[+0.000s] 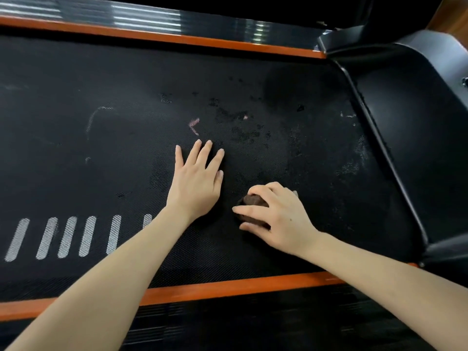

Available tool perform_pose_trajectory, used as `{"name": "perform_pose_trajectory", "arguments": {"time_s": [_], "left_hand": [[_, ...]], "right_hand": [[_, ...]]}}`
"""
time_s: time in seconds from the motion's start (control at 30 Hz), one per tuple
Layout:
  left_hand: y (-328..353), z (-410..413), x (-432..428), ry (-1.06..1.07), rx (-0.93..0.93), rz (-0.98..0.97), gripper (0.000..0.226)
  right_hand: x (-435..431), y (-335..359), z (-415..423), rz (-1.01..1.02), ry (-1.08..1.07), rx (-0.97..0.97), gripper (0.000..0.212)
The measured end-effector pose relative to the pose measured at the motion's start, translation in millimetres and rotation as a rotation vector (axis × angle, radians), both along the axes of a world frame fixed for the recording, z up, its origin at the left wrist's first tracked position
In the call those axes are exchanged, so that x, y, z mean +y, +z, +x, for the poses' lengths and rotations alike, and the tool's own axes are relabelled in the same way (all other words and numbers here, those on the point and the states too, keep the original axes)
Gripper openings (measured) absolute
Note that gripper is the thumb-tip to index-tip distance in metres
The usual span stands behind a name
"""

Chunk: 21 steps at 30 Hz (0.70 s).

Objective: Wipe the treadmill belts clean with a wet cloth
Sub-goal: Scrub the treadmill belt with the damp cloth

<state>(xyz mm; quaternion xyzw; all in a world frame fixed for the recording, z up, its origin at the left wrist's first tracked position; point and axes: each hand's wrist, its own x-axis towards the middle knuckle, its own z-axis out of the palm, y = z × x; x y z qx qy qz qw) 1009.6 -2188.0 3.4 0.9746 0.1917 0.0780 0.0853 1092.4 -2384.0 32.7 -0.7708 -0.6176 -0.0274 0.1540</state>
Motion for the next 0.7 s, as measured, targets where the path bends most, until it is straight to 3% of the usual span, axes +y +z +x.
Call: {"name": "perform_pose_trajectory", "arguments": {"time_s": [0.13, 0.3, 0.37, 0.47, 0.6, 0.7], "left_hand": [[2, -1, 2, 0.006, -0.004, -0.035, 0.056], [13, 7, 22, 0.058, -0.094, 0.023, 0.040], [16, 16, 36, 0.084, -0.109, 0.047, 0.038], [21, 34, 59, 0.075, -0.072, 0.068, 0.040], [24, 64, 98, 0.068, -0.037, 0.111, 0.046], [25, 82, 129, 0.100, -0.015, 0.079, 0.048]], "right_hand": [[21, -8, 25, 0.066, -0.017, -0.024, 0.026], [65, -9, 93, 0.153, -0.517, -0.061, 0.019], [73, -9, 105, 0.134, -0.651, -0.070, 0.028], [65, -15, 96, 0.054, -0.625, -0.174, 0.046], [65, -14, 119, 0.079, -0.555, -0.165, 0.026], [89, -11, 155, 0.080, -0.685, -0.118, 0.024]]}}
